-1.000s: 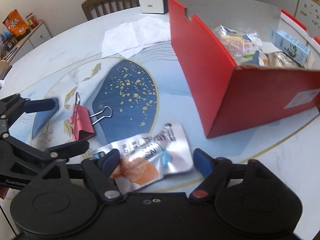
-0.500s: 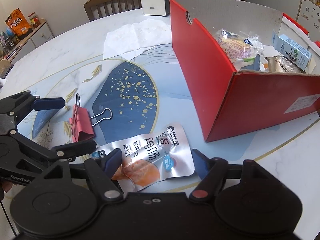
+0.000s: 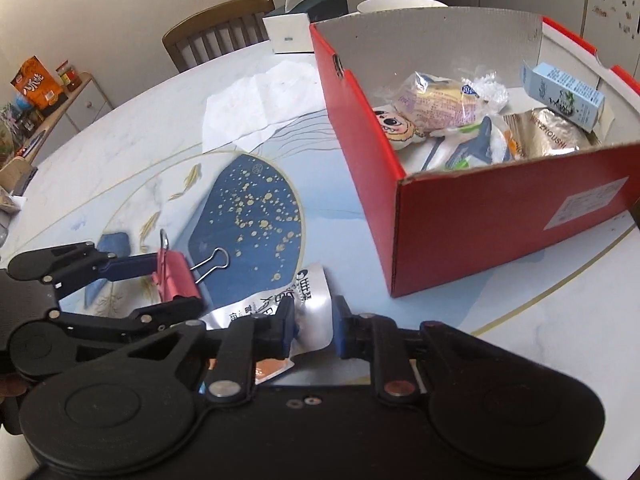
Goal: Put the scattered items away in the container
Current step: 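Grasp the silver sausage packet with the right tool while the left tool grasps the pink binder clip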
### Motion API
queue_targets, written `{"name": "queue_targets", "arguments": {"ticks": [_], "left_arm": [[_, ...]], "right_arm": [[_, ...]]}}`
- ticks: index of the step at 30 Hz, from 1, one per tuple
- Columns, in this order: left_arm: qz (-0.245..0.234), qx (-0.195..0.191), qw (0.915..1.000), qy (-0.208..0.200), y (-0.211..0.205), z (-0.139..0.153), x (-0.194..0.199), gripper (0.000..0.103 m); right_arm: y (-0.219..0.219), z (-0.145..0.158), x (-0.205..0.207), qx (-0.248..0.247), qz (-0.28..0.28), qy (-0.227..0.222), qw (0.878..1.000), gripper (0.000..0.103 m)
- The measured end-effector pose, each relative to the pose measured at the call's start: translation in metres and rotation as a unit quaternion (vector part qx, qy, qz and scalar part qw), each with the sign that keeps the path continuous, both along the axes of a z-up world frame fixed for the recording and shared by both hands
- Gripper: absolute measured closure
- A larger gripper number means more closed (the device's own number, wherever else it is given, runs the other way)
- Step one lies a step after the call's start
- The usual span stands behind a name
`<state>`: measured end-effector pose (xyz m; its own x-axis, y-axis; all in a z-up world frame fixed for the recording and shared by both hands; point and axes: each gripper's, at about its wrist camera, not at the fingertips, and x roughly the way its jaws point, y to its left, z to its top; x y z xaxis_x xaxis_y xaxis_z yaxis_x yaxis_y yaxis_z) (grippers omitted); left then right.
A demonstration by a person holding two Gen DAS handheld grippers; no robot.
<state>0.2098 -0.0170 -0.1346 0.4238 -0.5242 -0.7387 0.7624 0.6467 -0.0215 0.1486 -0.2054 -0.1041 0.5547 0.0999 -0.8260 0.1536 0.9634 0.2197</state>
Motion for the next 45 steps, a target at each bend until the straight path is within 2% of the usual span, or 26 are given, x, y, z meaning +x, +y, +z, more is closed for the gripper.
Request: {"name": "queue_targets", "arguments": {"ticks": [2, 5, 10, 13, 15, 20, 23, 25, 30, 38, 40, 41, 45], "left_arm": [[0.001, 0.001, 1.0000, 0.000, 0.000, 0.000, 0.000, 0.049], [0.000, 0.003, 1.0000, -0.002, -0.001, 0.000, -0.001, 0.049], [0.001, 0.004, 1.0000, -0.004, -0.001, 0.000, -0.002, 0.049], [0.002, 0.004, 1.0000, -0.003, -0.001, -0.001, -0.002, 0.049], [0.001, 0.004, 1.0000, -0.004, -0.001, -0.001, -0.002, 0.049], [0.001, 0.004, 1.0000, -0.004, -0.001, -0.001, -0.002, 0.049], [0.001, 0.004, 1.0000, -0.004, -0.001, -0.001, -0.002, 0.049], [0.002, 0.004, 1.0000, -0.003, -0.001, -0.001, -0.002, 0.049], [0.008, 0.002, 1.0000, -0.003, 0.000, 0.000, -0.004, 0.050], [0.025, -0.009, 0.9996, 0.010, 0.004, 0.008, -0.013, 0.051], [0.029, -0.013, 0.9994, 0.012, 0.004, 0.012, -0.016, 0.051], [0.030, -0.016, 0.9993, 0.014, 0.004, 0.014, -0.017, 0.051], [0.037, -0.020, 0.9990, 0.016, 0.000, 0.022, -0.024, 0.051]], "right_arm": [[-0.001, -0.002, -0.002, -0.002, 0.000, 0.004, 1.000, 0.084], [-0.005, -0.004, -0.003, 0.008, -0.007, 0.013, 1.000, 0.076], [-0.011, -0.008, -0.011, 0.024, -0.017, 0.025, 0.999, 0.071], [-0.014, -0.012, -0.018, 0.038, -0.025, 0.033, 0.998, 0.062], [-0.013, -0.012, -0.023, 0.046, -0.026, 0.031, 0.998, 0.052], [-0.008, -0.012, -0.023, 0.050, -0.015, 0.027, 0.998, 0.050], [-0.002, -0.012, -0.019, 0.049, -0.005, 0.025, 0.998, 0.062], [0.000, -0.013, -0.016, 0.045, -0.004, 0.025, 0.999, 0.079], [-0.004, -0.010, -0.017, 0.053, -0.008, 0.014, 0.998, 0.082], [-0.005, 0.014, -0.020, 0.068, 0.001, -0.016, 0.998, 0.086], [-0.006, 0.019, -0.021, 0.068, 0.003, -0.020, 0.997, 0.090], [-0.007, 0.021, -0.022, 0.071, 0.004, -0.022, 0.997, 0.098], [-0.011, 0.027, -0.023, 0.078, 0.010, -0.031, 0.996, 0.100]]}}
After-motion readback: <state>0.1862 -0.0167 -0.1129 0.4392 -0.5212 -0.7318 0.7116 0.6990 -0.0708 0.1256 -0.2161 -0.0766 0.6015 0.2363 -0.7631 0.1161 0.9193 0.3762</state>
